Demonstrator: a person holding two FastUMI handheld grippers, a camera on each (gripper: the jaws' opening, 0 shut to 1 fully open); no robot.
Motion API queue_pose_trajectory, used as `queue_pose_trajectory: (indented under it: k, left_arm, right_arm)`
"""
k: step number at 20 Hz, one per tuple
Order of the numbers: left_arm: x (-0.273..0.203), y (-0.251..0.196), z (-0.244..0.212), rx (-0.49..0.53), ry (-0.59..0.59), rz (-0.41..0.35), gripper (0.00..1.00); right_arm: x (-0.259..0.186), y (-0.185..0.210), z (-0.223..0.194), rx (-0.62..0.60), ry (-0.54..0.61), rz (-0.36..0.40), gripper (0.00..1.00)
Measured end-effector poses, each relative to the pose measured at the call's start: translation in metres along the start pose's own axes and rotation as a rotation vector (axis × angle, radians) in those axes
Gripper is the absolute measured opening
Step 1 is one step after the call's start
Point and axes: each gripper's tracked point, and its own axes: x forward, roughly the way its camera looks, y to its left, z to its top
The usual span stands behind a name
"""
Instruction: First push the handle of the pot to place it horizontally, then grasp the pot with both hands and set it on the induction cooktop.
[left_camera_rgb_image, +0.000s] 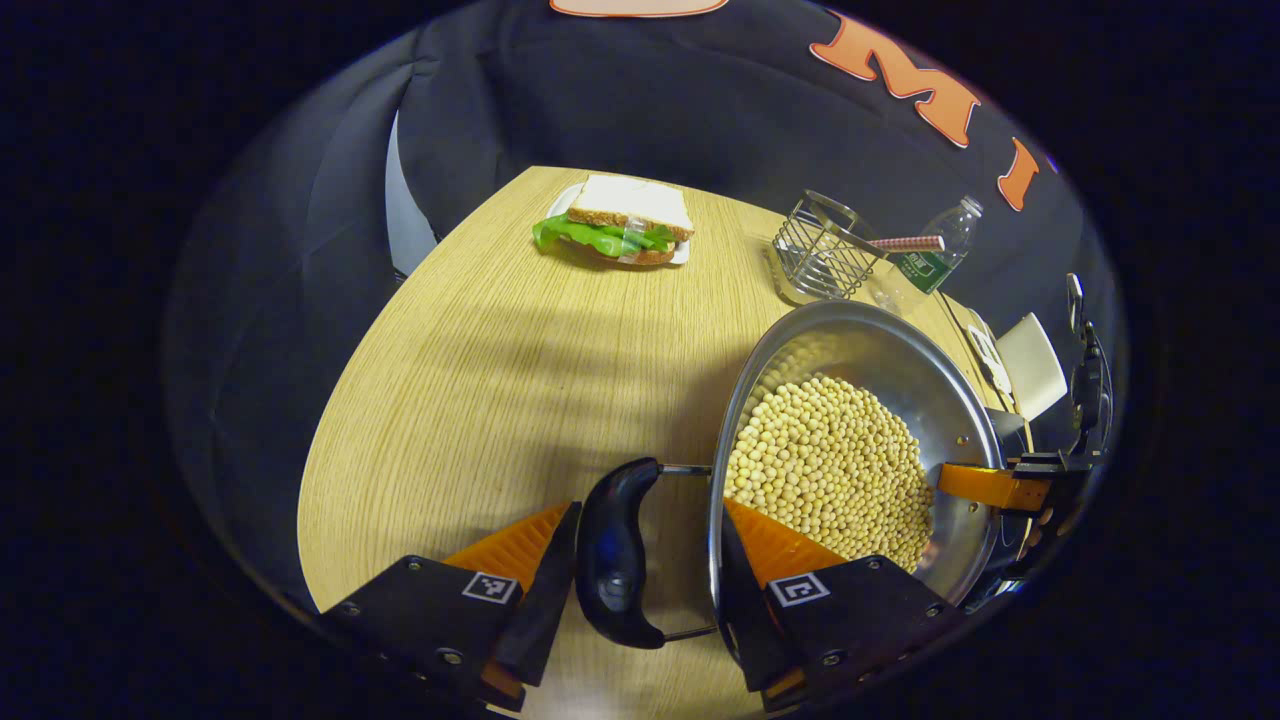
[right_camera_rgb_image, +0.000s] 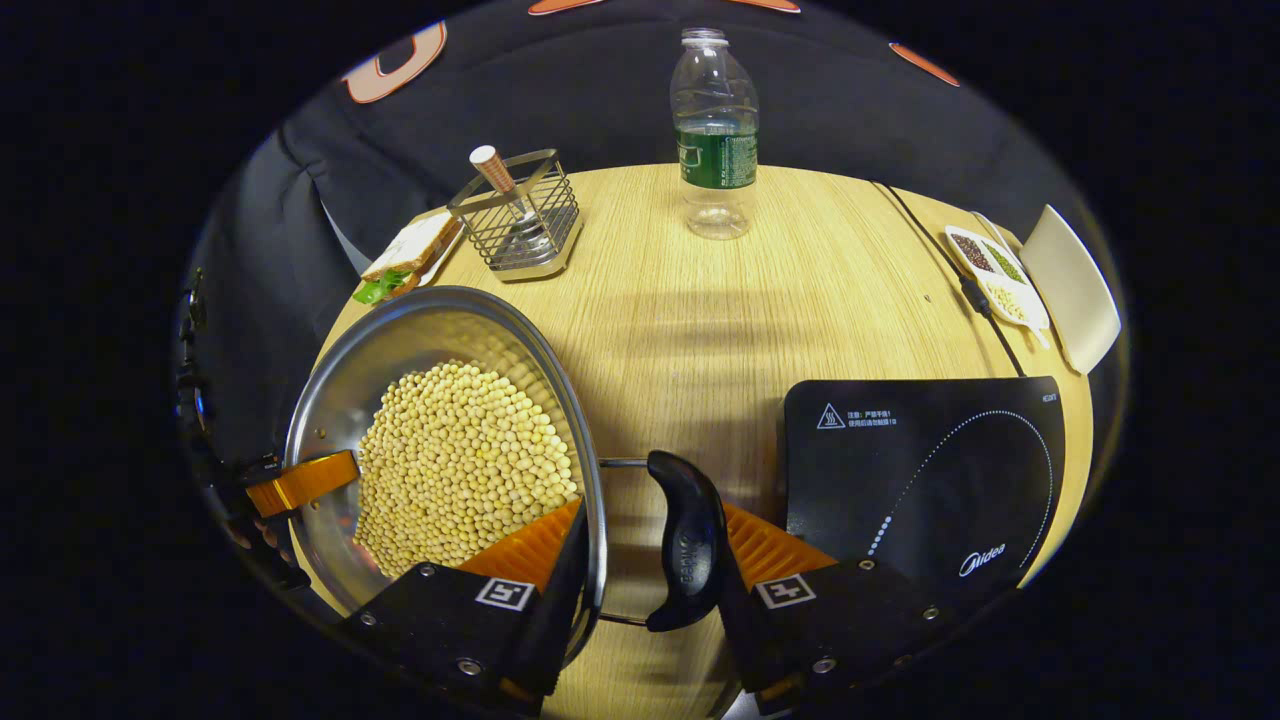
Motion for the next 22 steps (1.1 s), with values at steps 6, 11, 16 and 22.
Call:
queue_pose_trajectory:
  k: [6, 11, 16, 22]
  left_arm:
    - [0.001, 0.003, 0.011, 0.015, -0.057, 0.024, 0.61]
    - [0.004, -0.001, 0.015, 0.046, -0.092, 0.05, 0.58]
    - [-0.005, -0.001, 0.027, 0.074, -0.152, 0.048, 0.55]
    - [-0.024, -0.004, 0.042, 0.129, -0.236, 0.05, 0.58]
  right_arm:
    - [-0.002, -0.001, -0.004, 0.055, 0.001, 0.012, 0.62]
    - [-0.01, 0.0, -0.015, 0.077, -0.001, 0.008, 0.57]
    - [-0.044, -0.01, -0.013, 0.076, -0.069, 0.011, 0.55]
    - [-0.082, -0.036, -0.002, 0.098, -0.128, 0.031, 0.51]
